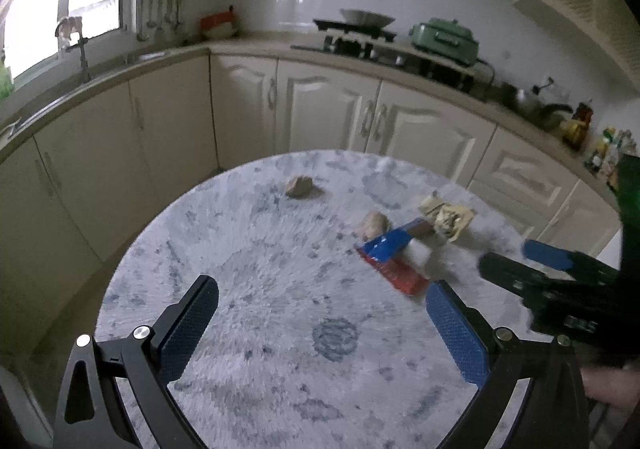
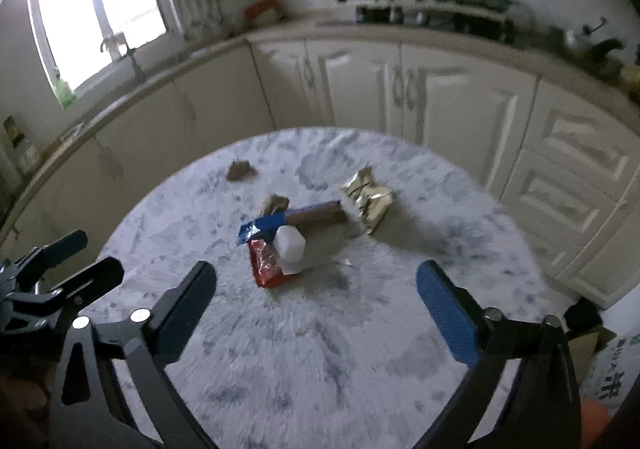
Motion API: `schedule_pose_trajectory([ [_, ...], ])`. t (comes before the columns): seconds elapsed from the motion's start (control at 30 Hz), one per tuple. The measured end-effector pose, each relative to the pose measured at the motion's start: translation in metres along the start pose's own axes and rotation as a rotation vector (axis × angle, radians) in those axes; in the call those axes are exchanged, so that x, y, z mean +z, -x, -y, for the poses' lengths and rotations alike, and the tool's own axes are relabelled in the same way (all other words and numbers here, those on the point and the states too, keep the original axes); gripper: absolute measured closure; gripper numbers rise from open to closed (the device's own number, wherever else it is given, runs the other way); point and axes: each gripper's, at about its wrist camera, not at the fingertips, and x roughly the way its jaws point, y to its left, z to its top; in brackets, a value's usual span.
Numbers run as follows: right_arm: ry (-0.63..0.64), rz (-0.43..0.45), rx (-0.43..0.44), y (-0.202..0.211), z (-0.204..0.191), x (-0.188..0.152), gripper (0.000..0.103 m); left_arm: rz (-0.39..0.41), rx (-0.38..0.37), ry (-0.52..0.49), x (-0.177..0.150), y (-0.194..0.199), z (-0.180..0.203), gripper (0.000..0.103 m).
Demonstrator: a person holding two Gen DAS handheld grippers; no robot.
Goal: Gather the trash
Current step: 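Grasp the blue snack bar wrapper with the left tool while the right tool grasps a white item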
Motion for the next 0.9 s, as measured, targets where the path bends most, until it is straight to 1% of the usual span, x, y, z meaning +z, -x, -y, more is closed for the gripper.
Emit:
schedule_pose_trajectory([
  [0.03,0.002,-0.014,0.008,-0.009,-0.001,0.001,0.016,-0.011,0.002,0.002,0.002,-0.009,0.0,0.001],
  [0.1,0.014,-0.056,0.022,-0.033,0.0,0.004,0.026,-0.028,0.001,0.003,0.006,-0.023,0.0,0.001],
  [0.2,0.029,-0.117,0.05,-0.066,-0.001,0.006,0.037,-0.041,0.002,0.001,0.007,-0.04,0.0,0.001],
  [0.23,0.029,-0.124,0.06,-0.071,-0.001,0.006,0.039,-0.045,0.002,-0.001,0.009,-0.048,0.0,0.001],
  [0.27,0.033,-0.131,0.072,-0.077,-0.002,0.007,0.044,-0.047,0.005,-0.002,0.01,-0.054,0.0,0.001],
  [0.33,0.058,-0.119,0.086,-0.081,-0.004,0.009,0.051,-0.058,0.005,-0.005,0.013,-0.067,0.0,0.001],
  [0.4,0.075,-0.126,0.13,-0.083,-0.006,0.01,0.072,-0.065,0.004,-0.005,0.015,-0.078,0.002,0.001],
  [0.5,0.107,-0.119,0.125,-0.081,-0.009,0.006,0.074,-0.077,-0.004,-0.009,0.018,-0.092,0.006,0.001],
  [0.57,0.085,-0.113,0.137,-0.075,-0.003,0.001,0.074,-0.082,-0.007,-0.011,0.016,-0.099,0.011,0.001],
  [0.73,0.044,-0.092,0.102,-0.055,0.016,-0.006,0.076,-0.095,-0.016,-0.025,0.011,-0.113,0.031,0.001],
  [0.9,-0.01,-0.065,0.077,-0.035,0.041,-0.009,0.076,-0.09,-0.025,-0.084,0.018,-0.133,0.055,0.001],
])
